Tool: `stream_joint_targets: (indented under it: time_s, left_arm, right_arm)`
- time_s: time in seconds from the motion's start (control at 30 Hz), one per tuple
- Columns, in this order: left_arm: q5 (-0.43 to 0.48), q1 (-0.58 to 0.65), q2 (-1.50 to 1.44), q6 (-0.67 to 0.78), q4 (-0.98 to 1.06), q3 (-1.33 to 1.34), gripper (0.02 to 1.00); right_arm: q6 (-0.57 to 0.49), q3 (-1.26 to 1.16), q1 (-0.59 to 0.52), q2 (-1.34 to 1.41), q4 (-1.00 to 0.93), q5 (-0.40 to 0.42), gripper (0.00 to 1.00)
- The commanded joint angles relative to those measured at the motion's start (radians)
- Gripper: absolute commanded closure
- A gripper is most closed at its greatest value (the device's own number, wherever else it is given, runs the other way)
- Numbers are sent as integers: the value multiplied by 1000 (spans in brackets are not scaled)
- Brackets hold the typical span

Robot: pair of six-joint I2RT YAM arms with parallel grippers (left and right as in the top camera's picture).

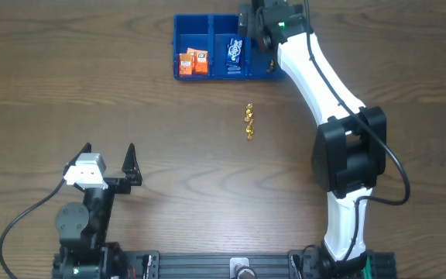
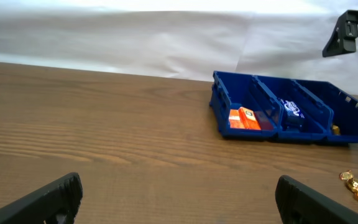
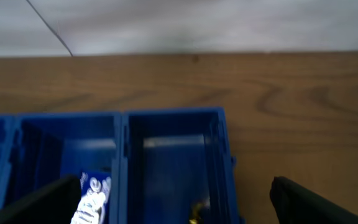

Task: Sort Candies Into Trays

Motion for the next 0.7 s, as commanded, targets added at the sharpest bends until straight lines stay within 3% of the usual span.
stream_joint_targets:
  time_s: [0.03, 0.1, 0.3, 0.37, 0.47, 0.63, 0.7]
  left_arm:
    - [21, 3, -7, -4, -19, -28, 20]
    - [21, 3, -7, -4, -19, -28, 20]
    - [21, 3, -7, -4, -19, -28, 20]
    - [21, 3, -7, -4, -19, -28, 20]
    - [21, 3, -7, -4, -19, -28, 23]
    - [21, 3, -7, -4, -19, -28, 20]
    - [21, 3, -7, -4, -19, -28, 20]
  right_arm:
    - [37, -3, 12, -70, -95, -14, 1]
    - [46, -3, 31, -141, -189, -56, 1]
    - [226, -3, 129, -270, -616, -126, 1]
    - [244, -45, 156, -270, -693, -144, 1]
    - [243, -191, 192, -270, -672, -202, 1]
    - [245, -513, 208, -270, -394, -293, 1]
    - [272, -591, 207, -269, -318, -291, 1]
